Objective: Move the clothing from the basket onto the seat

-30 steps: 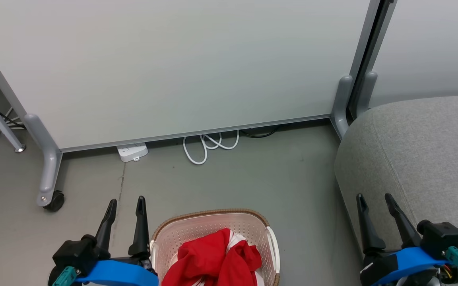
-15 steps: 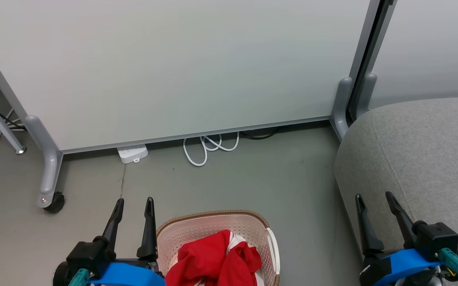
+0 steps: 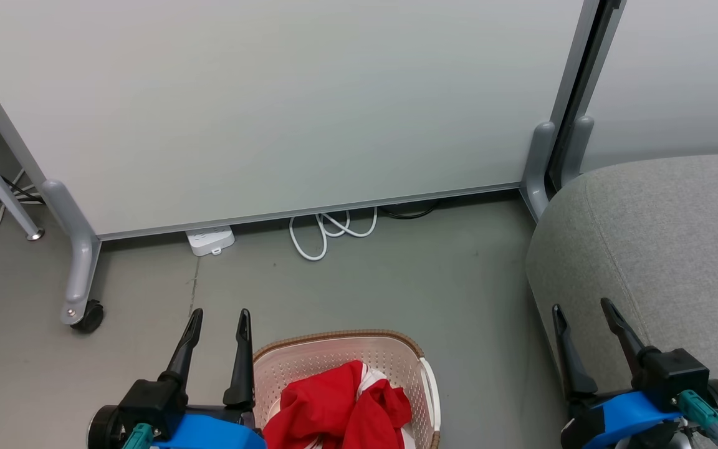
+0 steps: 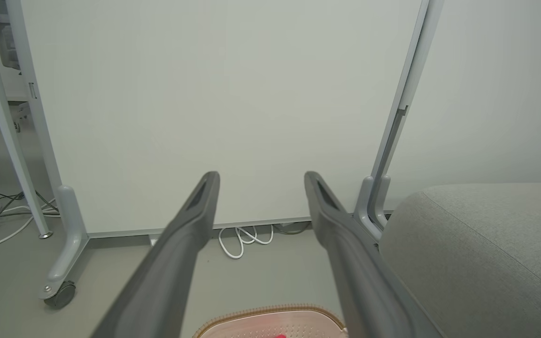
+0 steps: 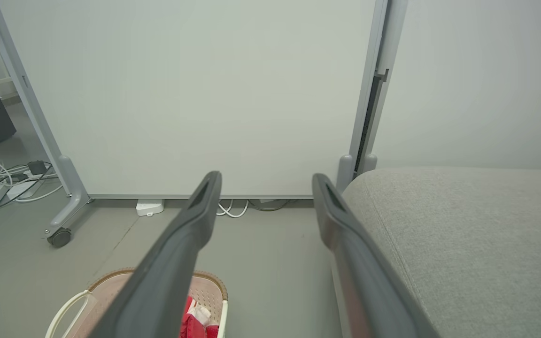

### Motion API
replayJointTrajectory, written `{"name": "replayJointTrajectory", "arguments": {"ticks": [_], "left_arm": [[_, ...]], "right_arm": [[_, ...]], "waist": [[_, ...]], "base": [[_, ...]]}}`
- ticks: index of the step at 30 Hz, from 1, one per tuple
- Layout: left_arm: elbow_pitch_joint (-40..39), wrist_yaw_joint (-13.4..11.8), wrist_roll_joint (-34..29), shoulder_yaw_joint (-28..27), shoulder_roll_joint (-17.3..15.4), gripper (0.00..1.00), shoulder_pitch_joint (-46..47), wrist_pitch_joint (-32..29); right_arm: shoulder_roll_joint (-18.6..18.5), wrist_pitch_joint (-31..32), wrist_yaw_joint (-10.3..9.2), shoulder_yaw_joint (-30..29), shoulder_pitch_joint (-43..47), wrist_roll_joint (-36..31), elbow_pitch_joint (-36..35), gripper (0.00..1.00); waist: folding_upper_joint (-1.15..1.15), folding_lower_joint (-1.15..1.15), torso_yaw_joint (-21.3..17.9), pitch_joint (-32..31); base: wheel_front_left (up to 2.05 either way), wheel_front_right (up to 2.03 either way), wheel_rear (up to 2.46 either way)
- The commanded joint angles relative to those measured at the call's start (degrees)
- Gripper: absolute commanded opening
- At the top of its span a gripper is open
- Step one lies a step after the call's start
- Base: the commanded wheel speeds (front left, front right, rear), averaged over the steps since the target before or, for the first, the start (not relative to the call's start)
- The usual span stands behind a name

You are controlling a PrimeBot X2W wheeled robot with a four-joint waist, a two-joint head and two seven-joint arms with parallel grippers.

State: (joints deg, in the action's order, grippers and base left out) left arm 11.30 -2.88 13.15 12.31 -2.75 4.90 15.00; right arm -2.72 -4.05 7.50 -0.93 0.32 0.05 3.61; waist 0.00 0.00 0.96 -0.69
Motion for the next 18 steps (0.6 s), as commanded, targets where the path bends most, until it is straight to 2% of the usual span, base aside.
{"name": "replayJointTrajectory", "arguments": {"ticks": [1,11,18], "left_arm": [[0.2,0.0,0.1,-0.1,-0.2,1.00,0.2,0.3],[1.0,-0.3,0.5,-0.3,-0.2,1.00,-0.5,0.2],[7.6,0.0,0.2,-0.4,-0.8,1.00,2.7,0.1]], "right_arm": [[-0.3,0.0,-0.02,0.1,0.7,0.1,-0.1,1.00],[-0.3,0.0,-0.02,1.1,0.0,0.5,-0.6,1.00],[-0.3,-0.4,-0.02,3.7,-4.1,0.7,-2.1,1.00]], "waist": [[0.00,0.00,-0.1,0.0],[0.00,0.00,-1.6,1.6],[0.00,0.00,-6.2,9.3]], "base": [[0.00,0.00,0.00],[0.00,0.00,0.00],[0.00,0.00,0.00]]}}
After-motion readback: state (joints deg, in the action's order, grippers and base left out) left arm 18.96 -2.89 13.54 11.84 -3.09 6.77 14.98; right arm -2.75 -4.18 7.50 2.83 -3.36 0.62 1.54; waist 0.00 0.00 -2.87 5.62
